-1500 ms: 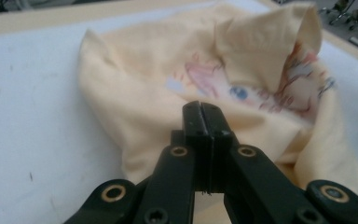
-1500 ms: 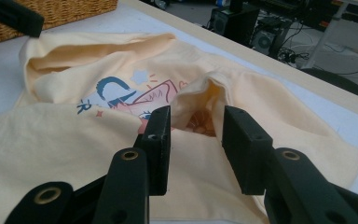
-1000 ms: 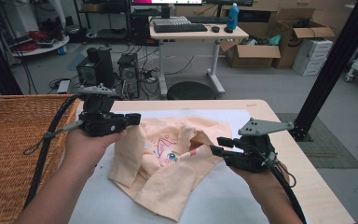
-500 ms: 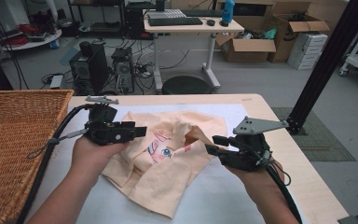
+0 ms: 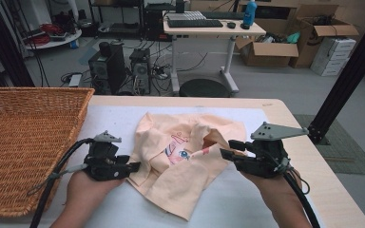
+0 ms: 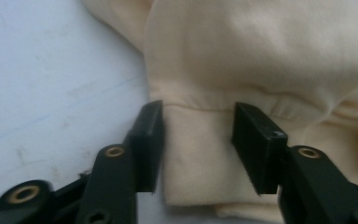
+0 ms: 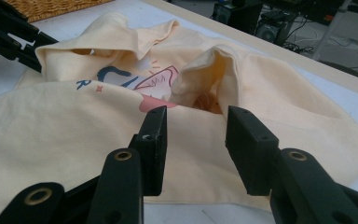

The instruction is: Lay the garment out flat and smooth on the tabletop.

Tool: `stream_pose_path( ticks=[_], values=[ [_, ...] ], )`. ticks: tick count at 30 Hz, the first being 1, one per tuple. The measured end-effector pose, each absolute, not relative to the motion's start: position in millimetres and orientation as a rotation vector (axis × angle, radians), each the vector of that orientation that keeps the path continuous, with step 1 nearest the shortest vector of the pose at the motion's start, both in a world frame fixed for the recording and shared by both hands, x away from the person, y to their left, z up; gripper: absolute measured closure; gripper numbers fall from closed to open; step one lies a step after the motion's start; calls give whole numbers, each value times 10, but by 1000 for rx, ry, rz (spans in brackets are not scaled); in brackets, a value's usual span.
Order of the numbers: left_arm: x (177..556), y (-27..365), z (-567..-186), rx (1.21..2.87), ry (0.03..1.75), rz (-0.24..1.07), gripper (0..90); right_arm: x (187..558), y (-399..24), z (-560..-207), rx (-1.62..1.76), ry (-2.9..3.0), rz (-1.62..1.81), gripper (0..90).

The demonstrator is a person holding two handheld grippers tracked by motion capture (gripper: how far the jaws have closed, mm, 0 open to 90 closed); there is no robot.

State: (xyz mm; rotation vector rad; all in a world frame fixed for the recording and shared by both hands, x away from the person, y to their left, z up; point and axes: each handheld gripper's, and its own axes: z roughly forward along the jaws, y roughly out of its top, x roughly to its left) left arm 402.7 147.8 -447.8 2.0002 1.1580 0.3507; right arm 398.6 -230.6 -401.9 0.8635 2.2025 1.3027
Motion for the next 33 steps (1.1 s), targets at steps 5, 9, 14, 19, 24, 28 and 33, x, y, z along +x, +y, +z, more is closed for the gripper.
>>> stream_pose_path(
  ticks=[5, 9, 14, 19, 24, 28, 33],
  values=[
    [4015, 1436, -4406, 2023, 1123, 333, 800, 3964, -2336, -4003, 870, 2190, 1305, 591],
    [4019, 1509, -4221, 1918, 1100, 316, 801, 3940, -2357, -4004, 872, 2188, 1300, 591],
    [4075, 1444, -3891, 1848, 1031, 317, 801, 3927, -2376, -4021, 883, 2186, 1303, 592],
    [4190, 1292, -3591, 1774, 977, 301, 802, 3909, -2380, -4023, 884, 2185, 1308, 592],
    [4284, 1109, -3448, 1777, 937, 304, 801, 3887, -2401, -4012, 886, 2181, 1305, 592],
    [4359, 902, -3616, 1818, 941, 280, 797, 3869, -2411, -4023, 891, 2178, 1305, 592],
    [4417, 740, -3930, 1950, 957, 233, 712, 3835, -2376, -4064, 884, 2202, 1290, 592]
  ],
)
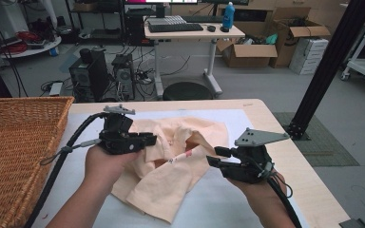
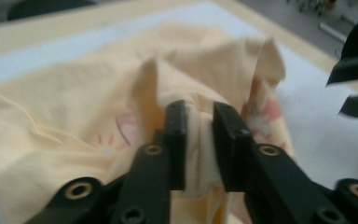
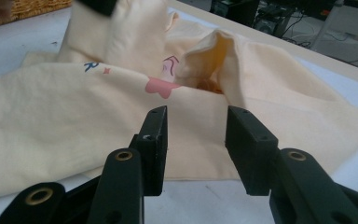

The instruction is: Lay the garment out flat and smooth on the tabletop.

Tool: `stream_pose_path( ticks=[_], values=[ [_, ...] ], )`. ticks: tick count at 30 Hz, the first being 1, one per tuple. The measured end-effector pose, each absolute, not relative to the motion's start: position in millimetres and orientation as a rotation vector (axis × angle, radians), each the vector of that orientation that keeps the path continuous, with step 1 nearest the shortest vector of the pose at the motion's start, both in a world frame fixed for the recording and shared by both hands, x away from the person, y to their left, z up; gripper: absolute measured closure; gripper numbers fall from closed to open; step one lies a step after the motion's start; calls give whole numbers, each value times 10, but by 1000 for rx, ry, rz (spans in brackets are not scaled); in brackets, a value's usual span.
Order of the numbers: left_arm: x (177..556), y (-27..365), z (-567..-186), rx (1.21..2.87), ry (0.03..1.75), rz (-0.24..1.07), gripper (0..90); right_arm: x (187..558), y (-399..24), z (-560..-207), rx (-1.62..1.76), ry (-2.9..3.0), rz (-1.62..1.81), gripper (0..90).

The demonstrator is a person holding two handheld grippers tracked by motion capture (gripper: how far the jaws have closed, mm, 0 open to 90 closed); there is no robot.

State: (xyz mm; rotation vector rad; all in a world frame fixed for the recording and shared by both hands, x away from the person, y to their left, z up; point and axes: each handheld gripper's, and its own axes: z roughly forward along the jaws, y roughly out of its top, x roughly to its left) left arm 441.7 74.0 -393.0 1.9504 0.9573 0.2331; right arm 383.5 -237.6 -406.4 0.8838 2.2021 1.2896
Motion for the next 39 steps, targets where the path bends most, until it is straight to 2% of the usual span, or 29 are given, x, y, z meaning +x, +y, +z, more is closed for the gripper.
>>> stream_pose_path(
  ticks=[4, 8, 13, 18, 20, 21, 23, 24, 27, 29, 34, 39],
  values=[
    [4415, 806, -3934, 1918, 993, 213, 502, 3820, -2352, -4088, 880, 2217, 1281, 589],
    [4356, 993, -3858, 1885, 1015, 236, 414, 3804, -2295, -4093, 870, 2233, 1289, 578],
    [4199, 1247, -3899, 1848, 1045, 262, 394, 3788, -2104, -4158, 841, 2317, 1286, 521],
    [4054, 1409, -4164, 1873, 1119, 254, 401, 3818, -1782, -4334, 786, 2459, 1237, 487],
    [4020, 1430, -4309, 1912, 1151, 245, 414, 3851, -1663, -4452, 790, 2544, 1187, 513],
    [4011, 1425, -4370, 1933, 1167, 244, 419, 3849, -1639, -4495, 810, 2532, 1223, 579],
    [3995, 1419, -4456, 1979, 1165, 258, 440, 3844, -1633, -4501, 824, 2534, 1240, 635],
    [3958, 1414, -4482, 1975, 1146, 298, 485, 3837, -1628, -4497, 816, 2536, 1234, 666],
    [3911, 1373, -4481, 2018, 1126, 361, 695, 3806, -1633, -4491, 785, 2531, 1224, 786],
    [3892, 1350, -4483, 2043, 1083, 361, 871, 3785, -1641, -4489, 777, 2527, 1218, 821],
    [3866, 1385, -4467, 2042, 1098, 308, 896, 3722, -1740, -4463, 771, 2509, 1189, 833],
    [3674, 1437, -4459, 2050, 1095, 303, 896, 3589, -2025, -4463, 827, 2477, 1182, 832]
  ],
)
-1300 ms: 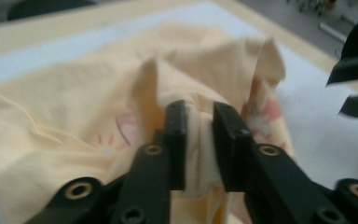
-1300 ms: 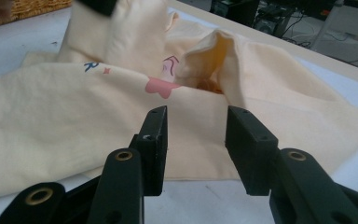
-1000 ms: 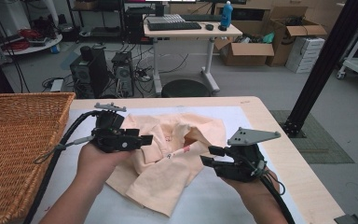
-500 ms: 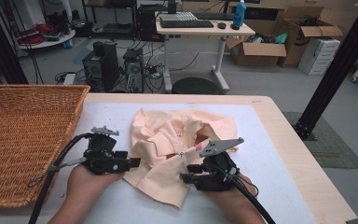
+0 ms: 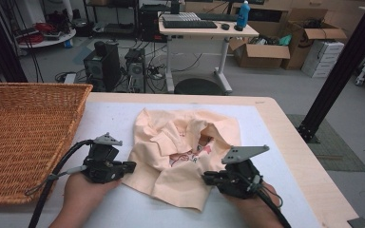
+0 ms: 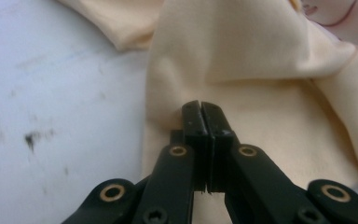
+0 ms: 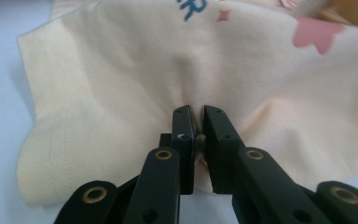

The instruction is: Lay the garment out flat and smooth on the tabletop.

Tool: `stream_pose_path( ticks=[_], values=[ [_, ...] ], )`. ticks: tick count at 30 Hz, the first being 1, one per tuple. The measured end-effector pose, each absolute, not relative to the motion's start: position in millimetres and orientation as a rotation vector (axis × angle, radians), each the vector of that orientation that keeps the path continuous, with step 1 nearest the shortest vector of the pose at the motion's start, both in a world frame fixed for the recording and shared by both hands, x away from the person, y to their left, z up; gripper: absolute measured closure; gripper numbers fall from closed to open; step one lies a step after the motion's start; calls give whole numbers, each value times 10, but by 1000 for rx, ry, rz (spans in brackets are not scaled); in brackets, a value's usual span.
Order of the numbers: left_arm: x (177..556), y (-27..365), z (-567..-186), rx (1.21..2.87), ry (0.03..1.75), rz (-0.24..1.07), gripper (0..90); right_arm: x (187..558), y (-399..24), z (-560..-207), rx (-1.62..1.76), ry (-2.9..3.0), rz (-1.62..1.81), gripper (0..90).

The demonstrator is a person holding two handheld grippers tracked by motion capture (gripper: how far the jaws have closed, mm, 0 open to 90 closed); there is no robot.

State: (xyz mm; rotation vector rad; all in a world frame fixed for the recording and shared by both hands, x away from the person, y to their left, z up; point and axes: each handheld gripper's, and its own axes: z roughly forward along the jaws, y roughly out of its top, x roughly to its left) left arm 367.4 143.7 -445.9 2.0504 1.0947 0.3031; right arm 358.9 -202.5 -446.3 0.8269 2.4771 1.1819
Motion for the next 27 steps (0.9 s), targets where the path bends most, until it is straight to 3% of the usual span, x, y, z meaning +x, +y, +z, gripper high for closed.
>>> stream_pose_path(
  ticks=[11, 14, 16, 19, 27],
  values=[
    [2965, 1583, -4451, 2015, 1151, 307, 895, 3073, -2706, -4427, 892, 2420, 1167, 818],
    [2878, 1577, -4430, 2015, 1148, 335, 887, 2991, -2762, -4399, 874, 2409, 1173, 774],
    [2836, 1588, -4414, 1966, 1155, 330, 725, 2942, -2753, -4368, 860, 2390, 1170, 682],
    [2768, 1603, -4410, 1928, 1164, 338, 639, 2852, -2790, -4315, 865, 2322, 1223, 632],
    [2731, 1666, -4476, 1882, 1201, 318, 559, 2720, -2933, -4356, 969, 2262, 1246, 595]
  ],
)
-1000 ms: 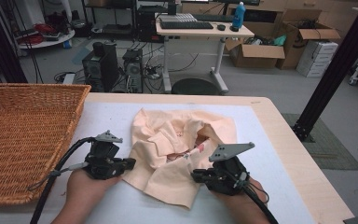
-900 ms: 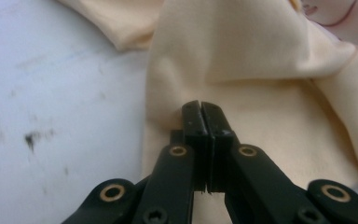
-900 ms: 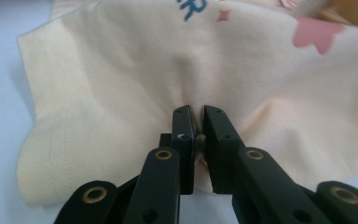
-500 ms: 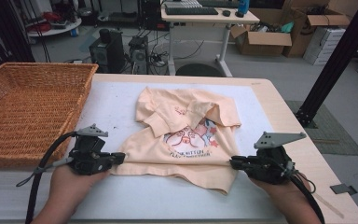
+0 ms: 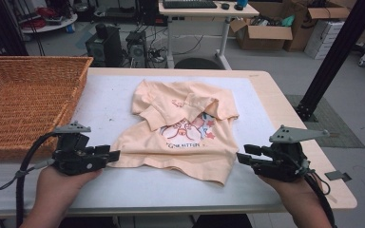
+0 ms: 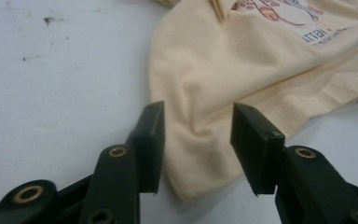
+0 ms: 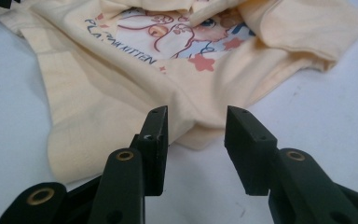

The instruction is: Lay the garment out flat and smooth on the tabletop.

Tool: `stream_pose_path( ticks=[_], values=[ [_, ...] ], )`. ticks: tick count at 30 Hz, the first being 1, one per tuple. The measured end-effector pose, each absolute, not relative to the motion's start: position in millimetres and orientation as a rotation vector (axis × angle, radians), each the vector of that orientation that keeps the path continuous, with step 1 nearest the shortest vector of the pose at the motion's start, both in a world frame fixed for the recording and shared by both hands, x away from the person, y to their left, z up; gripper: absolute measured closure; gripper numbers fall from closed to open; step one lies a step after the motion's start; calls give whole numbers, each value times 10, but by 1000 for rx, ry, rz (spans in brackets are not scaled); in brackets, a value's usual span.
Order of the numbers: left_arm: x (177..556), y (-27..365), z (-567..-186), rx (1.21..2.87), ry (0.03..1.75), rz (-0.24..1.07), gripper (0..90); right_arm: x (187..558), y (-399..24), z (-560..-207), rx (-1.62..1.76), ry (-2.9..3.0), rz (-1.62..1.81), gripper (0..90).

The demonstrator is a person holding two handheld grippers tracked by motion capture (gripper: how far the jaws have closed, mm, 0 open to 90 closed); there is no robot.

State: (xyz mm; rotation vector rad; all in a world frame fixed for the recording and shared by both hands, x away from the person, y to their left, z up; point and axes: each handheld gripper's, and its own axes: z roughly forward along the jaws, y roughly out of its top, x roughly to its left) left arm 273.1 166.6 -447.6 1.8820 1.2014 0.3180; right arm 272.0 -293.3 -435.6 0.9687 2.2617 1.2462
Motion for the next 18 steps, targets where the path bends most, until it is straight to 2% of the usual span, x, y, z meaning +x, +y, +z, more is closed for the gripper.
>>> stream_pose_path(
  ticks=[3, 7, 9, 11, 12, 13, 15, 16, 18],
  values=[
    [2724, 1652, -4500, 1897, 1207, 319, 591, 2690, -2867, -4431, 963, 2291, 1228, 595],
    [2735, 1618, -4502, 1937, 1202, 321, 751, 2718, -2860, -4488, 989, 2293, 1203, 608],
    [2749, 1622, -4504, 1936, 1197, 308, 793, 2780, -2817, -4502, 990, 2350, 1174, 615],
    [2761, 1635, -4504, 1932, 1190, 288, 789, 2829, -2749, -4504, 966, 2399, 1163, 623],
    [2763, 1636, -4504, 1929, 1183, 283, 741, 2857, -2703, -4500, 961, 2408, 1175, 646],
    [2761, 1634, -4503, 1931, 1174, 284, 712, 2875, -2675, -4500, 959, 2424, 1174, 684],
    [2759, 1641, -4499, 1925, 1157, 276, 646, 2917, -2603, -4506, 923, 2451, 1183, 820],
    [2756, 1651, -4492, 1918, 1151, 276, 597, 2927, -2580, -4503, 906, 2457, 1185, 858],
    [2744, 1679, -4458, 1892, 1144, 266, 579, 2945, -2553, -4463, 876, 2456, 1166, 876]
  ],
)
